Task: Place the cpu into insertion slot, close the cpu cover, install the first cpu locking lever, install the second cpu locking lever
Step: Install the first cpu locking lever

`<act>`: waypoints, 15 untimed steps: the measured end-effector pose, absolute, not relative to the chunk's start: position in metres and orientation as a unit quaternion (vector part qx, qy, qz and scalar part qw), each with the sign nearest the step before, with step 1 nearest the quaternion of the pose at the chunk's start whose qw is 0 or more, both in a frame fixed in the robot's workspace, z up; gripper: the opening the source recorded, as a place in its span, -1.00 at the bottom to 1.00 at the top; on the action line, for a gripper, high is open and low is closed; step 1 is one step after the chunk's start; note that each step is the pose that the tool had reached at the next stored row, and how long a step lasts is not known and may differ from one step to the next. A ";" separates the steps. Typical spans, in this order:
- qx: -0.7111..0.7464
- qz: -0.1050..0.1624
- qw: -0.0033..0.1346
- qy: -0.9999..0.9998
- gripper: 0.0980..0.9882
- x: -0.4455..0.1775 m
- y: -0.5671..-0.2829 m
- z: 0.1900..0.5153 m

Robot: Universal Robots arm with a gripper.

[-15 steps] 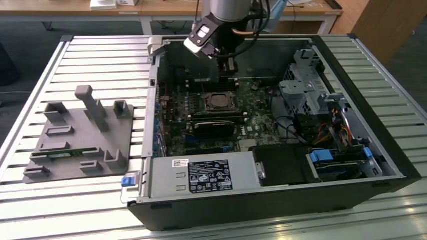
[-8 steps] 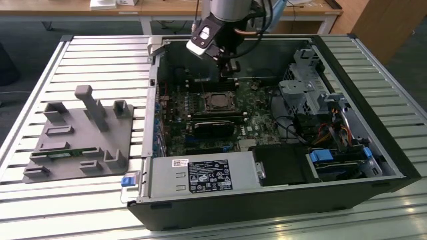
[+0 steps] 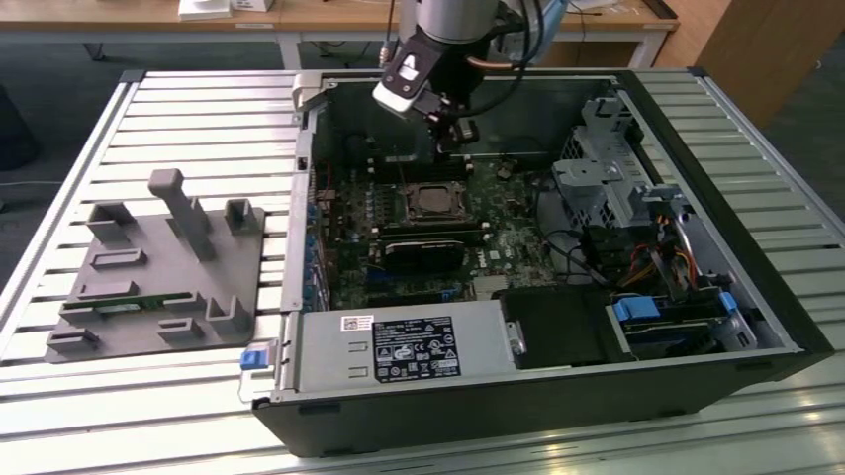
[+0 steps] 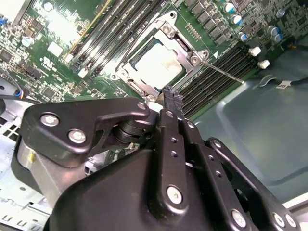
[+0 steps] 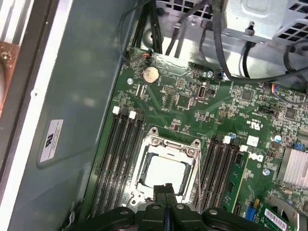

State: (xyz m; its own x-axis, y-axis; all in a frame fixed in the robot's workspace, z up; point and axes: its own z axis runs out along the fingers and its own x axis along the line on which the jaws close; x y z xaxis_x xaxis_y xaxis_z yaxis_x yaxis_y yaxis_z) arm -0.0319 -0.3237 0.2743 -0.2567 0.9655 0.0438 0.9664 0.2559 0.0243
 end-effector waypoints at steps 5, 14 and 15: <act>-0.593 -0.023 0.010 -0.805 -0.98 -0.032 -0.324 0.274; -0.557 -0.022 0.011 -0.830 -0.98 -0.032 -0.324 0.274; -0.552 -0.022 0.012 -0.833 -0.98 -0.032 -0.324 0.274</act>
State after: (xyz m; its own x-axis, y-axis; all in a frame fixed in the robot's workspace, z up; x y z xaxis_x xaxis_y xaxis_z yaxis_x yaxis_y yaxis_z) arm -0.0320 -0.3237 0.2743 -0.3897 0.9199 0.0438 0.9209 0.3890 0.0243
